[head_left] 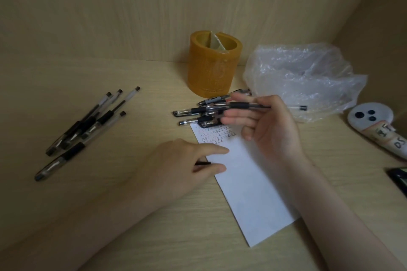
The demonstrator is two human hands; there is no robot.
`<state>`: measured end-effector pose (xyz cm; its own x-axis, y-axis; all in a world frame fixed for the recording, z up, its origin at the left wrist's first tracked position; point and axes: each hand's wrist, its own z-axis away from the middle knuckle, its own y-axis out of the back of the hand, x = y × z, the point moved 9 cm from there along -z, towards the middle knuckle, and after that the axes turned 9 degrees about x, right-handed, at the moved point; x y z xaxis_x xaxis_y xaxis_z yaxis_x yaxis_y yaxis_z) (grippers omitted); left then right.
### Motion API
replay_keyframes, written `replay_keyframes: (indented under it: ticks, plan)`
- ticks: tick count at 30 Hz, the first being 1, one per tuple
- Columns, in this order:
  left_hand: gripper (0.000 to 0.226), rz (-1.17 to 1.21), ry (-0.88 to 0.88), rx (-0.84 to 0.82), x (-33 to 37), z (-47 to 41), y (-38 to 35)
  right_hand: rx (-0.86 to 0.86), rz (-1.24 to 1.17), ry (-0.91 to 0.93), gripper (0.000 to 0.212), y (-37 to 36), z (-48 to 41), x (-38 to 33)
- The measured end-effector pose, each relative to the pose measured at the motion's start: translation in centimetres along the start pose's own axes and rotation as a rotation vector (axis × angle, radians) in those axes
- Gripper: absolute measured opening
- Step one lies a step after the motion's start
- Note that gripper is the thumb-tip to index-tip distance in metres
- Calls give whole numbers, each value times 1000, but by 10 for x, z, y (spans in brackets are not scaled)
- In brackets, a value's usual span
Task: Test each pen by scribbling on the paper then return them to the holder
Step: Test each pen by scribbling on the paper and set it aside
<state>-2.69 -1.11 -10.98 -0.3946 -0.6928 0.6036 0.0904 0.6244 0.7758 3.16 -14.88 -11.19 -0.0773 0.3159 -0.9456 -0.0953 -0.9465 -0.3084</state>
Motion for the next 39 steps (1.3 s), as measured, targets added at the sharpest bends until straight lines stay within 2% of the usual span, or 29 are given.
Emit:
replay_keyframes:
  ticks: [2, 4, 7, 11, 22, 27, 39]
  plan:
    - [39, -27, -22, -51, 5, 2, -4, 32, 109, 6, 32, -2, 2, 6]
    - [41, -37, -21, -56, 5, 2, -4, 118, 247, 89, 27, 3, 3, 5]
    - [41, -46, -6, -59, 2, 1, -6, 197, 398, 259, 43, 8, 3, -5]
    - [41, -57, -7, -58, 2, 1, -7, 285, 518, 362, 44, 10, 5, -10]
    - [41, -54, 1, -45, -1, 0, -9, 315, 579, 430, 34, 13, 6, -5]
    - [41, -71, -11, -66, 0, 1, -10, 301, 571, 450, 41, 12, 7, -6]
    - [42, -98, -9, -48, -1, 0, -8, 283, 584, 469, 41, 10, 6, -5]
